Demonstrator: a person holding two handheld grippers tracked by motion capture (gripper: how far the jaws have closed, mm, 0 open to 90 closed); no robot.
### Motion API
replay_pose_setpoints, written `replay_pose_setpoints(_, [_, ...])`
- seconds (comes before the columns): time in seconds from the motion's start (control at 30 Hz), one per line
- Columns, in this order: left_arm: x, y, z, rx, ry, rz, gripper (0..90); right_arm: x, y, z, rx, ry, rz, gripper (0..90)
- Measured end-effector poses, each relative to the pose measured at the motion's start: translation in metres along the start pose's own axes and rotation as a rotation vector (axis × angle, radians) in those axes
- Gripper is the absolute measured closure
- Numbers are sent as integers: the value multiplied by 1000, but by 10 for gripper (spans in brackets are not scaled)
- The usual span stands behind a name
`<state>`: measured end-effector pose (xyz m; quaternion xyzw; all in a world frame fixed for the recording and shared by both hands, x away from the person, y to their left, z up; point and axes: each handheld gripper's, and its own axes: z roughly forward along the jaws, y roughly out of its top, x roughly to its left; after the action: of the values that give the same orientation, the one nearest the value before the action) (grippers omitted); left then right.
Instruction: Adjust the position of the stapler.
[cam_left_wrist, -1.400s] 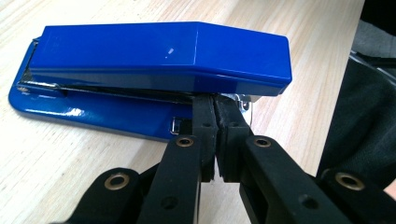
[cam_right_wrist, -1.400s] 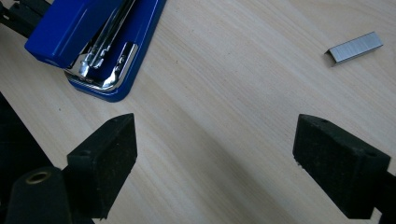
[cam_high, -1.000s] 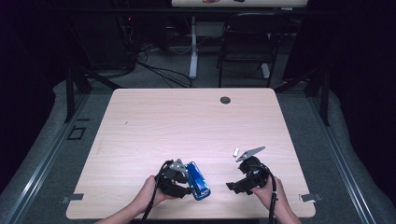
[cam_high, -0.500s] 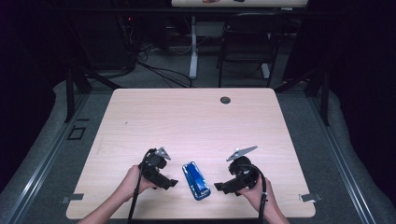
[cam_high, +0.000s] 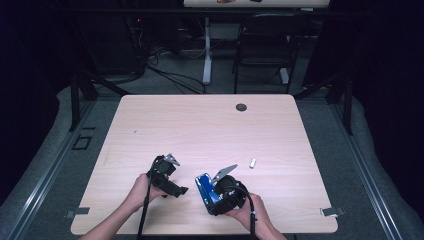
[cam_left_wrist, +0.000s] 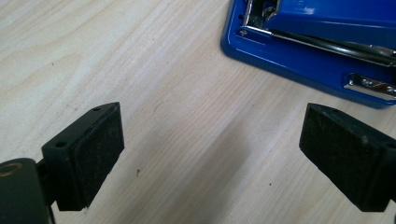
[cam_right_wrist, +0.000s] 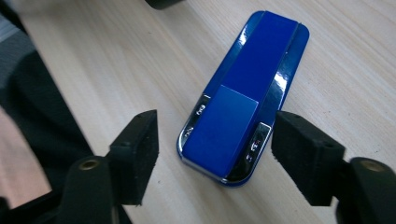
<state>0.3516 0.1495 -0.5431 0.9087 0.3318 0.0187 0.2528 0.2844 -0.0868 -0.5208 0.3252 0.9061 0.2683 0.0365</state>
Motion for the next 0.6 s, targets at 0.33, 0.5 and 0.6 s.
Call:
replay_pose_setpoints(0.33, [1, 0, 0, -5, -3, 5, 68, 5, 1, 10, 22, -79, -40, 497])
replay_pose_setpoints(0.5, [1, -1, 1, 1, 5, 14, 68, 6, 1, 10, 25, -80, -50, 506])
replay_pose_setpoints(0.6, [3, -2, 0, 4, 6, 15, 68, 0, 0, 8, 38, -69, -56, 524])
